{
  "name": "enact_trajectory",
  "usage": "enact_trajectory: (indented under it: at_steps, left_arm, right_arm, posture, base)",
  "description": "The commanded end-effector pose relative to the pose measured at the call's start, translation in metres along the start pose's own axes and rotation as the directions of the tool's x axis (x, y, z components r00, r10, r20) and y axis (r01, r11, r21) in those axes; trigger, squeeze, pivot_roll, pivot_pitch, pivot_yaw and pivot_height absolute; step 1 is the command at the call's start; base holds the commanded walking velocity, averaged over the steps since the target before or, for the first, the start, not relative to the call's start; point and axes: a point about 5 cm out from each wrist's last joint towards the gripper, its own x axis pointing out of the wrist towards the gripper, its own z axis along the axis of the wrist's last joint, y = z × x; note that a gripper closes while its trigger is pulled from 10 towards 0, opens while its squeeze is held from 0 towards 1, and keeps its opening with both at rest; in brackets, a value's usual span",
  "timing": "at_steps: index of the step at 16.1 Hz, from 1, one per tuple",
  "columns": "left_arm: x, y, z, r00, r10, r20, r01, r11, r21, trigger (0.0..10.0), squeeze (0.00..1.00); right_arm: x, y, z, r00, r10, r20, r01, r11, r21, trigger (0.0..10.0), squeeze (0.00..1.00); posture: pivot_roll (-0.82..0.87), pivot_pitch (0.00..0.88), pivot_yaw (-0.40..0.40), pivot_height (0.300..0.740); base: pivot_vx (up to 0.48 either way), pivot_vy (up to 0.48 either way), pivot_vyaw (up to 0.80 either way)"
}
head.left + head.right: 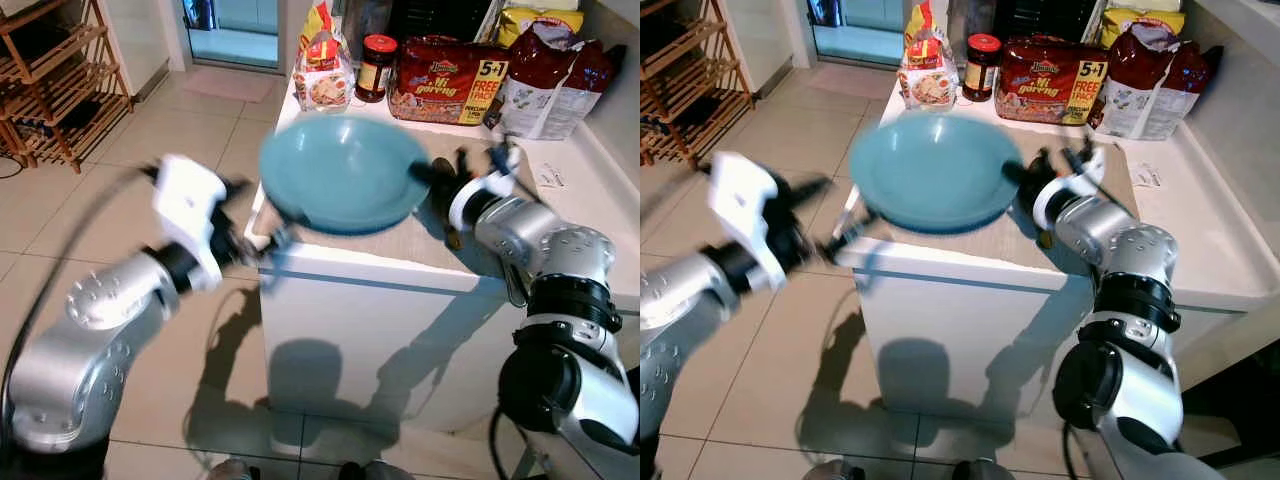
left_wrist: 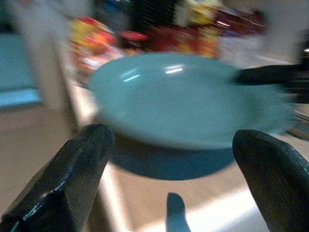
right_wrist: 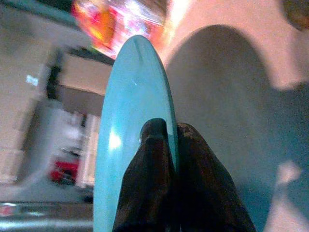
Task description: Setting the table
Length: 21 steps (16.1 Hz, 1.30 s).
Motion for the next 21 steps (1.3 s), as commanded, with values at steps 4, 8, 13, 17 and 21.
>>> enact_trajectory:
  at_steps: [4, 8, 13, 17, 21]
  left_arm:
    - [0.001, 0.011, 0.008, 0.989, 0.138, 0.057, -0.141, 0.989, 0.039, 10.0, 0.0]
    - [-0.001, -0.007, -0.001, 0.996, 0.088, 0.012, -0.089, 0.994, 0.07, 10.0, 0.0]
    - [0.002, -0.008, -0.004, 0.991, 0.132, 0.02, -0.133, 0.989, 0.066, 10.0, 0.0]
    - [-0.002, -0.002, -0.008, 0.973, 0.23, 0.025, -0.231, 0.966, 0.114, 10.0, 0.0]
    - [0.001, -0.007, -0.015, 0.976, 0.218, -0.004, -0.216, 0.966, 0.141, 10.0, 0.0]
  right_arm:
    - [-0.026, 0.035, 0.016, 0.975, 0.195, 0.103, -0.188, 0.979, -0.08, 0.0, 0.0]
    - [-0.056, 0.048, 0.01, 0.955, 0.257, 0.147, -0.202, 0.928, -0.313, 10.0, 0.0]
    - [-0.07, 0.05, -0.005, 0.944, 0.287, 0.164, -0.208, 0.901, -0.38, 10.0, 0.0]
    - [-0.078, 0.035, -0.015, 0.959, 0.25, 0.131, -0.161, 0.865, -0.475, 10.0, 0.0]
    - [-0.079, 0.036, -0.022, 0.958, 0.268, 0.102, -0.177, 0.832, -0.525, 10.0, 0.0]
  posture:
    - [0.03, 0.059, -0.073, 0.74]
    - [0.02, 0.08, -0.075, 0.74]
    - [0.0, 0.084, -0.074, 0.74]
    - [0.01, 0.084, -0.081, 0.74]
    - [0.01, 0.086, -0.086, 0.74]
  base:
    - [0.0, 0.0, 0.0]
    - [0.0, 0.0, 0.0]
    - [-0.274, 0.0, 0.0]
    - [0.0, 0.0, 0.0]
    - [0.0, -0.24, 0.0]
